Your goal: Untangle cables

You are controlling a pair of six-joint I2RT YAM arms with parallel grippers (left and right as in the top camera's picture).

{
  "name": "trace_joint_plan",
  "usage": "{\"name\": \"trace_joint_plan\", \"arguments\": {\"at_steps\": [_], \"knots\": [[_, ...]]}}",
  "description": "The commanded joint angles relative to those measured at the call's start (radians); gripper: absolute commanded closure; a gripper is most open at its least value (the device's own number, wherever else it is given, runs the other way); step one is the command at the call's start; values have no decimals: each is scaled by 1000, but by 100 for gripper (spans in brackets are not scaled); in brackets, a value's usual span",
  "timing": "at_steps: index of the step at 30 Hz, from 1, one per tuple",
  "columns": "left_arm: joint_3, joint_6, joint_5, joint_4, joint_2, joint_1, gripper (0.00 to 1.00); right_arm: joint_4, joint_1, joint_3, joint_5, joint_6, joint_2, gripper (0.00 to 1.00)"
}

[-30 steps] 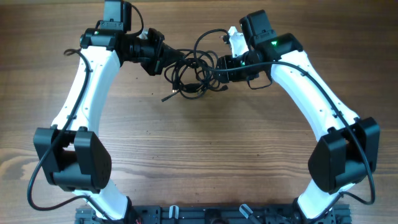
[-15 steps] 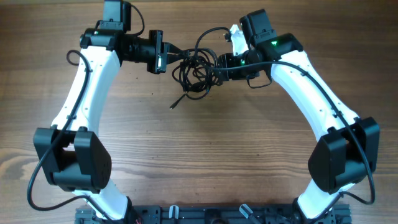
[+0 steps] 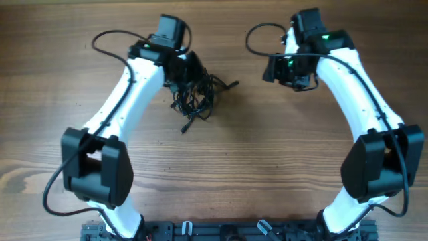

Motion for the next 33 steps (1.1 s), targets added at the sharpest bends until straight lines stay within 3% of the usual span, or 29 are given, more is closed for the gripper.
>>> {"name": "trace_joint_plan", "arguments": {"at_steps": [1,2,7,12,14,15,16,18,22,24,26,31,33], "knots": [[-8,53,-118,14,78,-60,55,-2,-6,-6,-19,-42,17,40],[-8,52,-124,14,102,-69,55,1,-6,-6,-40,-67,17,40],[-9,-174,-208,34,181,-69,59,12,-6,-6,-70,-100,17,39],[-9,-263,-205,63,240,-69,56,35,-6,-6,-141,-146,17,39],[-9,-262,-188,63,260,-70,71,48,-6,-6,-188,-179,17,39],[-9,-262,-183,62,261,-70,96,59,-6,-6,-227,-207,17,39],[-8,-240,-168,64,257,-68,96,74,-6,-6,-272,-242,17,40],[-7,-98,-48,83,231,-46,96,100,-6,-3,-352,-310,16,40],[-7,135,369,62,142,43,96,111,9,24,-436,-377,9,41],[-7,166,583,25,109,103,96,104,43,38,-436,-386,7,42],[-7,179,705,-4,103,138,96,106,86,38,-436,-388,3,43],[-7,189,803,-98,103,145,96,119,165,97,-424,-382,1,44],[-7,189,906,-100,103,145,96,119,169,135,-374,-369,1,42]]}}
